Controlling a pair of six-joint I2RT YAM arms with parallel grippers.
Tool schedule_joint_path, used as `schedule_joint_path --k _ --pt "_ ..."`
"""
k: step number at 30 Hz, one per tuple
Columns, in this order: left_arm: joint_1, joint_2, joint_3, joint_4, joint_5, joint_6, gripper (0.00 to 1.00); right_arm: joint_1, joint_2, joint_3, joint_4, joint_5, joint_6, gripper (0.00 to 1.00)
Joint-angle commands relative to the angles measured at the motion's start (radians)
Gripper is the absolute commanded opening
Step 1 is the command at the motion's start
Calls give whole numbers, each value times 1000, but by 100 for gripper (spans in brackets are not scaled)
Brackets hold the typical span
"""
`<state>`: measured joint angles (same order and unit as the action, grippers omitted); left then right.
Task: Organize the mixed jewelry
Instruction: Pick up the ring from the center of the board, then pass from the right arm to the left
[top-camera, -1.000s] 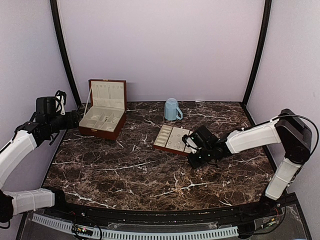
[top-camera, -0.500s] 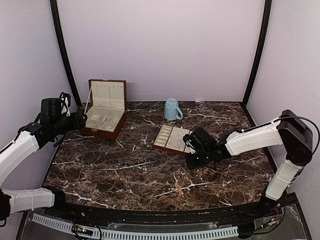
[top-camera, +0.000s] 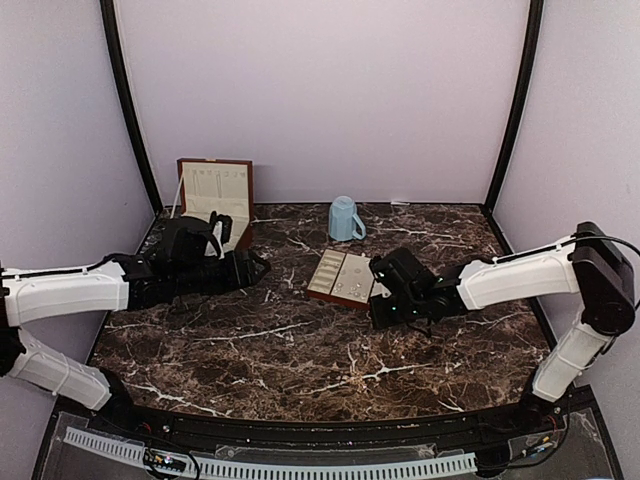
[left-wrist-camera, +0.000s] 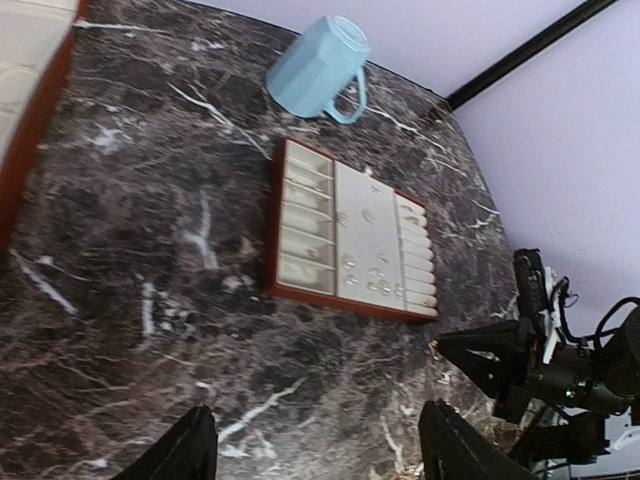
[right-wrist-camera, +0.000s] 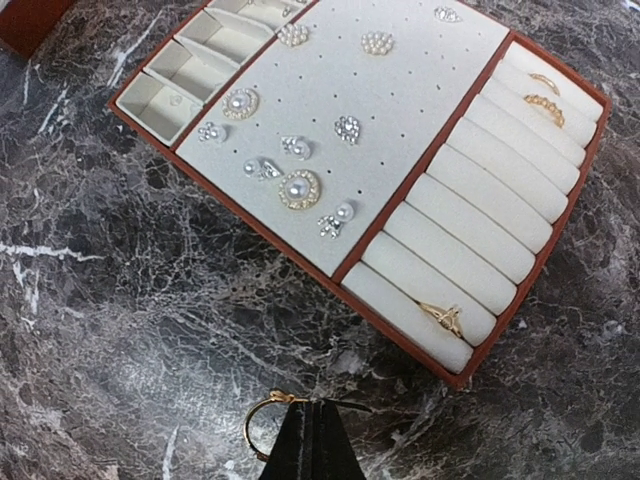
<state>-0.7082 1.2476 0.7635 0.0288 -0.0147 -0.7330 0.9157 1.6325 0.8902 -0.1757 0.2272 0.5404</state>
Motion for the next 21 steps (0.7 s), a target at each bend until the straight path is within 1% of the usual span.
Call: schedule_joint_path --k 1,5,10,14,20,21 --pt "-87 68 27 201 101 -148 72 8 -69 -2 65 15 28 0" --pt "-148 176 62 300 164 -219 71 34 -81 -5 143 15 49 0" --pt "-185 288 96 417 238 -281 68 69 -73 24 184 38 66 0" --pt "-201 349 109 471 281 -323 67 93 -65 39 235 45 74 0" --pt "-207 401 106 531 311 -373 60 120 -45 65 253 51 74 0" --pt "-207 405 106 531 309 -374 57 122 -42 68 255 50 73 0"
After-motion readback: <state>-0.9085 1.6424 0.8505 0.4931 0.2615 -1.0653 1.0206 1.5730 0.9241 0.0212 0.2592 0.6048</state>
